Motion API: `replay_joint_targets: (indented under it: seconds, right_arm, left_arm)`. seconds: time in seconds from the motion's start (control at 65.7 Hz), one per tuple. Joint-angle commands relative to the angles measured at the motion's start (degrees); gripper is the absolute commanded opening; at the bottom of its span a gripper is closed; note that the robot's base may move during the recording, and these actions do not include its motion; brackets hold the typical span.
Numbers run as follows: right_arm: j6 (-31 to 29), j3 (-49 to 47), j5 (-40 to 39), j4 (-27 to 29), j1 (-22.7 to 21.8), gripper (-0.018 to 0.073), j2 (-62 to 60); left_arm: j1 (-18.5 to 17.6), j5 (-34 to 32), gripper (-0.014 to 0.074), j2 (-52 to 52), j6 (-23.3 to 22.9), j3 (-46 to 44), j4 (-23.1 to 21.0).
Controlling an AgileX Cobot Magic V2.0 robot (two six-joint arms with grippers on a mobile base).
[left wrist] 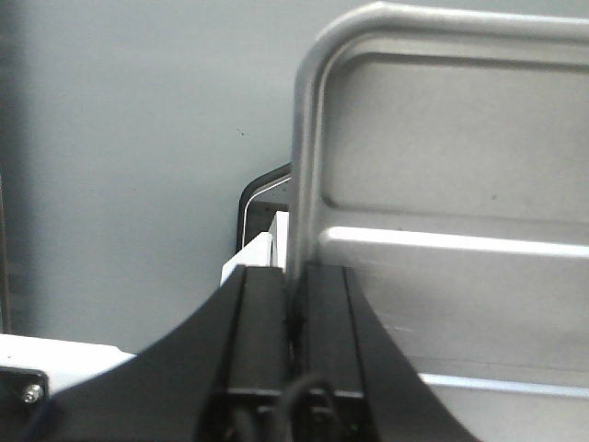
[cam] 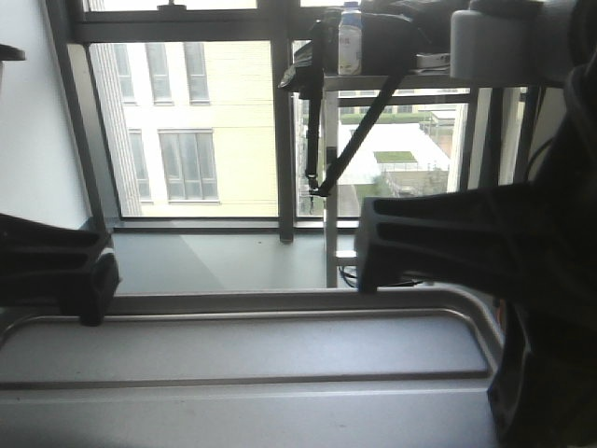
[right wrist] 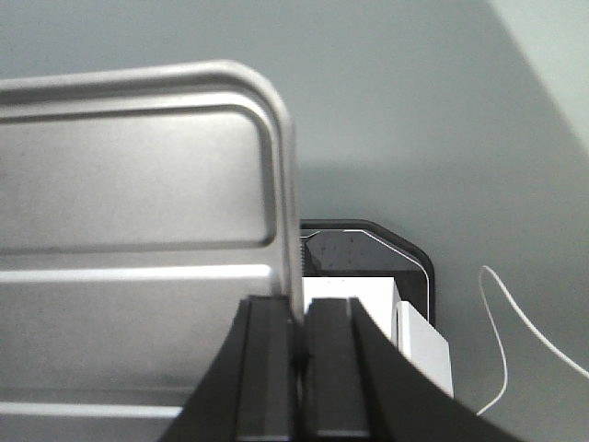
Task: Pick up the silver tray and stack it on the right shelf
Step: 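Hold the tray level in both grippers while the base drives away, then hold the tray while the base turns toward the shelf with another tray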
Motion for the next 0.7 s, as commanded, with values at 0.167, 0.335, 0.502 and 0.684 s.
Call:
replay_joint_targets:
  seconds: [0.167,0.335,0.502,0.684]
  right_arm:
    - [-0.1,-1.3,4.2,-3.3,-0.2,0.0070,-1.2]
    - [-0.1,-1.3,4.2,-3.3,-0.2,0.0070,-1.2]
    - [-0.1,-1.3,4.2,-3.3,-0.2,0.0070,-1.2]
    - [-0.1,-1.3,4.2,-3.3,-0.2,0.0070,-1.2]
  left_arm:
    - [-0.2,13.8,-0.0100,-1.1,-0.3,-0.9,2.7]
    - [-0.2,13.8,-0.0100,-1.1,-0.3,-0.9,2.7]
    - [-0.2,13.8,-0.0100,-1.1,-0.3,-0.9,2.7]
    - [-0.2,13.8,-0.0100,-1.1,-0.3,-0.9,2.7]
